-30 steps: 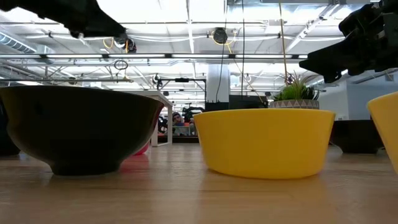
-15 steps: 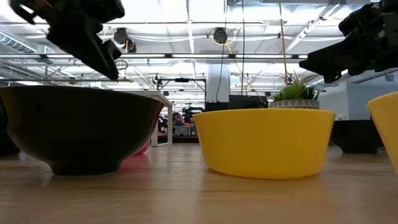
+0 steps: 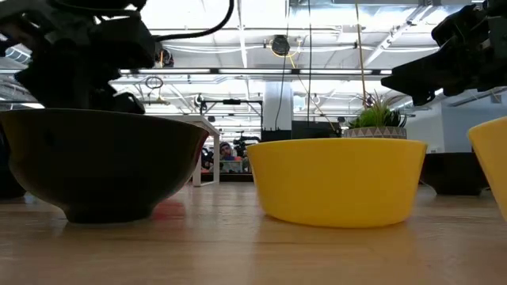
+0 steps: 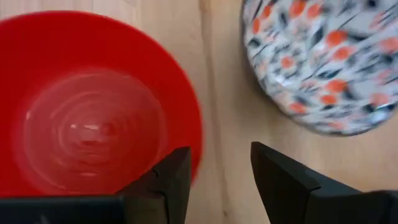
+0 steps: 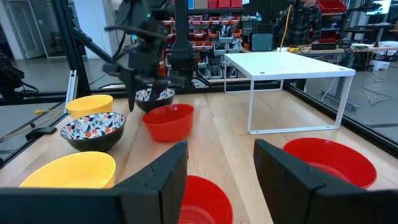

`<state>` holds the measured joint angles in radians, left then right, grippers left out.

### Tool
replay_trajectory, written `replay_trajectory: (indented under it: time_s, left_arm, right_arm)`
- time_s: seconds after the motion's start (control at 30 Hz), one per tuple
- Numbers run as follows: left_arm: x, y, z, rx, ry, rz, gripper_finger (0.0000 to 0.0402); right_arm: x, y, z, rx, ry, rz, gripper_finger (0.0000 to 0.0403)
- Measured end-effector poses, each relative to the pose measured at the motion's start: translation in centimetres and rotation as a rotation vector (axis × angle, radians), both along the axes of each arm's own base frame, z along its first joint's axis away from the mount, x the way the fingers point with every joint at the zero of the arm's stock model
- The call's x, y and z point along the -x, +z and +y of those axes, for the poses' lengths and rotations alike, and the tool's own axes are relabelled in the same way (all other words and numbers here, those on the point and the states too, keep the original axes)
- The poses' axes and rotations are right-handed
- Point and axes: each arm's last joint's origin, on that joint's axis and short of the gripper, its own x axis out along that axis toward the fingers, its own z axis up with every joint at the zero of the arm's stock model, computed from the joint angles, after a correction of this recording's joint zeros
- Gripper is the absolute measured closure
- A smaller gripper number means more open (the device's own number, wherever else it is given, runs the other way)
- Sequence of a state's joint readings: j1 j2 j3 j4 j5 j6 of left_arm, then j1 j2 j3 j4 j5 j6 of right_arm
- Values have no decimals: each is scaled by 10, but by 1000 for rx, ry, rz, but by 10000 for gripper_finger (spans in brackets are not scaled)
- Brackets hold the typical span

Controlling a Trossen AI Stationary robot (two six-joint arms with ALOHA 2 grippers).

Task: Pick & Place Mini bowls
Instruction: Put the red bowl on the shelf

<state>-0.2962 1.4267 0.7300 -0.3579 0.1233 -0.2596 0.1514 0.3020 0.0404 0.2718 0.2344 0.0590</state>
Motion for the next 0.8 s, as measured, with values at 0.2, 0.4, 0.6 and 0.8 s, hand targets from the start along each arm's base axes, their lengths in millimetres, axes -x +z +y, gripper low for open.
replay_trajectory:
  time_s: [0.2, 0.4, 0.6, 0.8]
  left_arm:
    - [-1, -3, 1, -68, 5, -7, 231]
    - [1, -4, 2, -109, 19, 4, 231]
    - [2, -19, 3, -170, 21, 94, 236]
    - [-1, -21, 4, -257, -1, 49, 315]
  right_arm:
    - [0, 0, 0, 0, 0, 0, 231]
    - [0, 0, 0, 0, 0, 0, 232]
    - [0, 0, 0, 0, 0, 0, 231]
    - [0, 0, 0, 0, 0, 0, 231]
